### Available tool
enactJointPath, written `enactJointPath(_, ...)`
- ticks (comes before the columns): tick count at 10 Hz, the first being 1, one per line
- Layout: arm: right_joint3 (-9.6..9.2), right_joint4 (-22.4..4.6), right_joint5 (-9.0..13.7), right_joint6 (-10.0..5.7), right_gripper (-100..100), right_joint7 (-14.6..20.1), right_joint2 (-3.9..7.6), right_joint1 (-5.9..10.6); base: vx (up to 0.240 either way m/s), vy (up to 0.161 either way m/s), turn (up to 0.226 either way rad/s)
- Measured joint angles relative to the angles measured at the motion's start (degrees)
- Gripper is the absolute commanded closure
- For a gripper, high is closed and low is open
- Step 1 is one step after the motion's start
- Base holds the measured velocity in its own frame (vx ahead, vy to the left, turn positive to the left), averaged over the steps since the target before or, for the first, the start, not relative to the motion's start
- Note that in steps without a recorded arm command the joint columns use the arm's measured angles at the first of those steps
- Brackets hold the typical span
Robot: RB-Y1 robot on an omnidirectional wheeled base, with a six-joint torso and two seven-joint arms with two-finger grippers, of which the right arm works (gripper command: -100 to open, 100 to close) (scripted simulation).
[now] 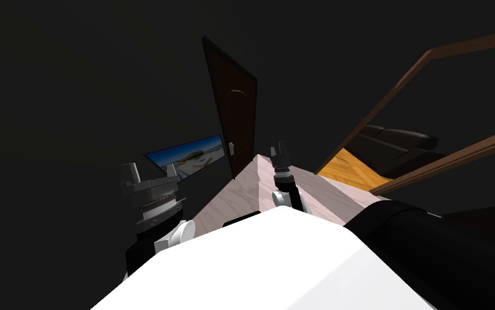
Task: Pull the door open
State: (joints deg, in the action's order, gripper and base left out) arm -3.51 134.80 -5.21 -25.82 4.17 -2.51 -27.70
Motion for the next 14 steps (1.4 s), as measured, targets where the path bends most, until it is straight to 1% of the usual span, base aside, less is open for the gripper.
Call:
enactJointPath(1,0.13,-1.36,-0.53,-0.21,-100,-0.73,0.68,0.7,0.122,-0.016,0.077)
enactJointPath(4,-0.38,-4.44,-2.57,-0.3,-100,-3.57,2.54,1.65,0.148,-0.009,0.052)
enactJointPath(5,-0.11,-5.69,-2.92,-0.59,-100,-4.22,3.2,2.1,0.133,-0.02,0.065)
enactJointPath(7,-0.29,-8.34,-4.27,-0.94,-100,-6.12,4.18,3.15,0.124,-0.009,0.068)
enactJointPath(8,-0.14,-9.9,-4.93,-1.12,-100,-7.1,4.93,3.81,0.126,-0.009,0.071)
enactJointPath(10,-0.31,-12.09,-6.17,-1.29,-100,-8.93,5.85,4.61,0.11,-0.015,0.063)
enactJointPath(12,-0.43,-14.8,-7.72,-1.26,-100,-11.09,7.02,5.85,0.126,-0.024,0.061)
enactJointPath(13,-0.52,-16.0,-8.32,-1.69,-100,-12.03,7.44,5.91,0.109,-0.03,0.056)
enactJointPath(14,-0.32,-17.18,-8.75,-1.99,-100,-12.73,8.08,6.33,0.084,-0.018,0.059)
